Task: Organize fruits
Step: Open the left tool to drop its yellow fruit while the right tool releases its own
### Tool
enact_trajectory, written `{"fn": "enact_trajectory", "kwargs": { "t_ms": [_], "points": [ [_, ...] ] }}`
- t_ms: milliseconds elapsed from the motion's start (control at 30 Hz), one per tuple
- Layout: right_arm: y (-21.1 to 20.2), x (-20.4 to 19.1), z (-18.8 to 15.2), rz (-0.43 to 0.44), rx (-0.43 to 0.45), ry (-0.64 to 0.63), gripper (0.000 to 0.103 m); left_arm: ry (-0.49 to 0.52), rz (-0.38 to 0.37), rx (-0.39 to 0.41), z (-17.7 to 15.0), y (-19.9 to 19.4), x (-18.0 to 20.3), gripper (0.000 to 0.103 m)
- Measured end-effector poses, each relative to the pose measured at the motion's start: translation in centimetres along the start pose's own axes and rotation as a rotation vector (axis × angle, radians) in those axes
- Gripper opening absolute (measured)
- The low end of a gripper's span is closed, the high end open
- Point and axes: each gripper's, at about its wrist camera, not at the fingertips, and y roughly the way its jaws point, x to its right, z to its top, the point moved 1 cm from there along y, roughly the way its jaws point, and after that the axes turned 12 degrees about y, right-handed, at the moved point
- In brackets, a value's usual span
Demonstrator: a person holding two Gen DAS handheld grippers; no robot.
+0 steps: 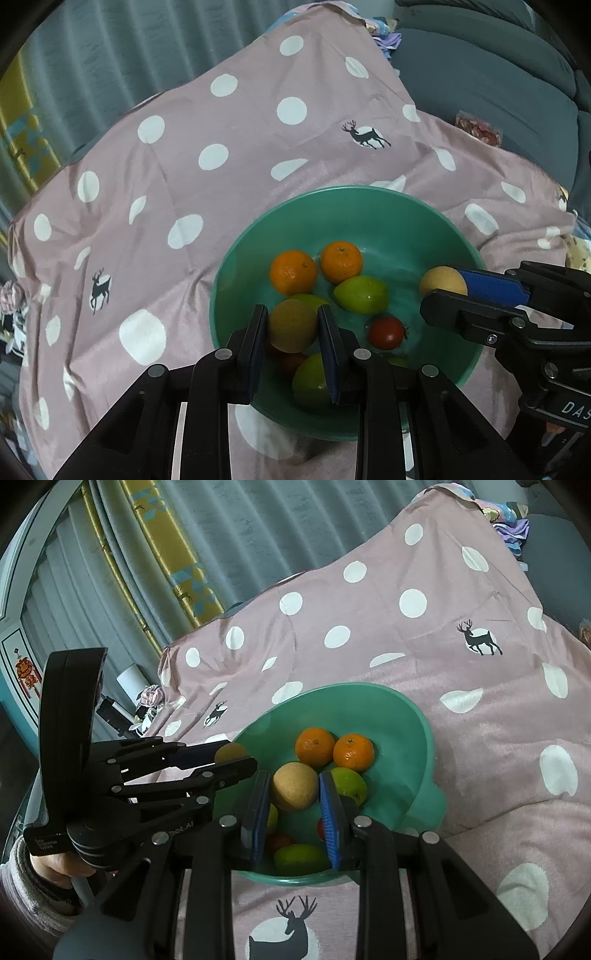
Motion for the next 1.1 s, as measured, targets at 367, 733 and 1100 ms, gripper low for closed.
{"fn": "enact_trajectory", "kwargs": {
  "t_ms": [367, 733, 1100],
  "points": [
    [0.4, 0.2, -0.1, -0.024, -0.005, -0.011, 0.027, 0.019, 0.004, -0.017, 0.1, 0.7, 0.3, 0.027],
    [0.5, 0.1, -0.2, -0.065, -0.008, -0.028, 0.027, 0.044, 0.018, -0.035, 0.1, 1.2, 0.5, 0.027],
    [0.6, 0.0, -0.2, -0.066, -0.016, -0.036, 0.027, 0.06, 0.018, -0.055, 0.0, 1.6, 0.6, 0.027]
  ]
}}
